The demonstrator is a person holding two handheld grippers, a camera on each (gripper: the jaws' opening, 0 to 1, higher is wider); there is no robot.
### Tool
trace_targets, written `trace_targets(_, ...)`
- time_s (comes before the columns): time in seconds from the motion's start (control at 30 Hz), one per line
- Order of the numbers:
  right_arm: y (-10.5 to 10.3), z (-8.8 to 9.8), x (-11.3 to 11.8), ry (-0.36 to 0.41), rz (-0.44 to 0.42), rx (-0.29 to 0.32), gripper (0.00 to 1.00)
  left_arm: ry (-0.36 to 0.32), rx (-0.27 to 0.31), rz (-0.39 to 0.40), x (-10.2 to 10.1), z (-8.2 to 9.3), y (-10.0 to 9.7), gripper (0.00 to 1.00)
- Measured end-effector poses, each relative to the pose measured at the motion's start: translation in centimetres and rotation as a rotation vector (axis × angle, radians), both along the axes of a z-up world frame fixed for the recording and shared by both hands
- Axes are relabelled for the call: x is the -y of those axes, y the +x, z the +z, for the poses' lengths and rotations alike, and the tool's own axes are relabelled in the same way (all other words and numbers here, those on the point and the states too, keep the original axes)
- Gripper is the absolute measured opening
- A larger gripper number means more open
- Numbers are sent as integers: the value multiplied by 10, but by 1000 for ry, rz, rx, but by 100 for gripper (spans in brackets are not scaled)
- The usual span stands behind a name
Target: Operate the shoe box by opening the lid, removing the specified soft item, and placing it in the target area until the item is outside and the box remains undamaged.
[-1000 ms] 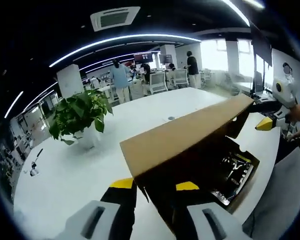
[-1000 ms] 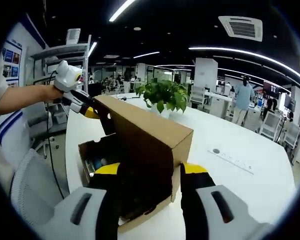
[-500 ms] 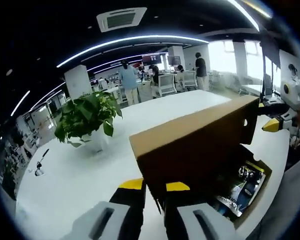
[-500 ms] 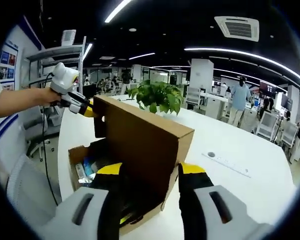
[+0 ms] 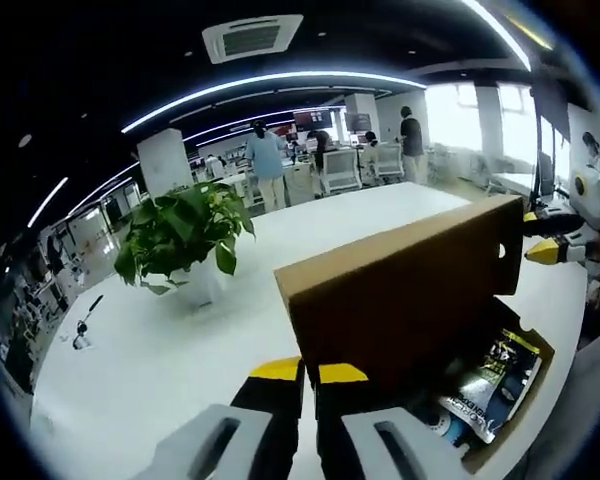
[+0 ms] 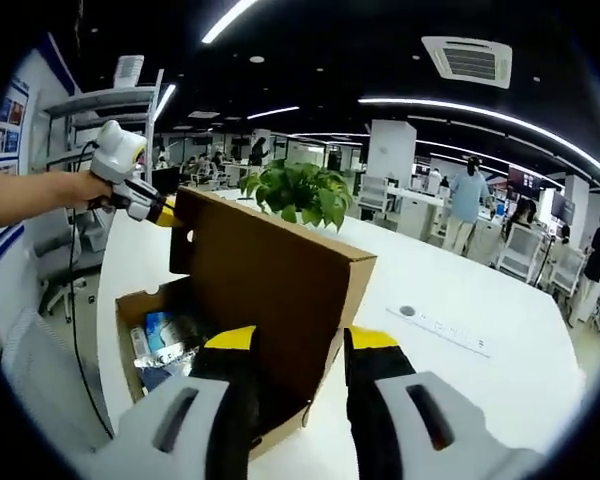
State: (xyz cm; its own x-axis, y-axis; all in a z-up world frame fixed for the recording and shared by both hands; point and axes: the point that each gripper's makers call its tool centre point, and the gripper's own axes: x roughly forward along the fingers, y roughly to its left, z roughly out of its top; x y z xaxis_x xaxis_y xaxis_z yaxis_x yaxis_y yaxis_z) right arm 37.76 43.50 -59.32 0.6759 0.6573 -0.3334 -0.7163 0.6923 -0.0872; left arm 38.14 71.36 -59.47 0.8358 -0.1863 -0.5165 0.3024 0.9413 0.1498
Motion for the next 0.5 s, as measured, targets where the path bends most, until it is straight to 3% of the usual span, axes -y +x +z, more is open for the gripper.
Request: trace_targets(0.5, 1, -45, 29, -41, -81, -84, 18, 11, -4, -5, 3, 0, 14, 2)
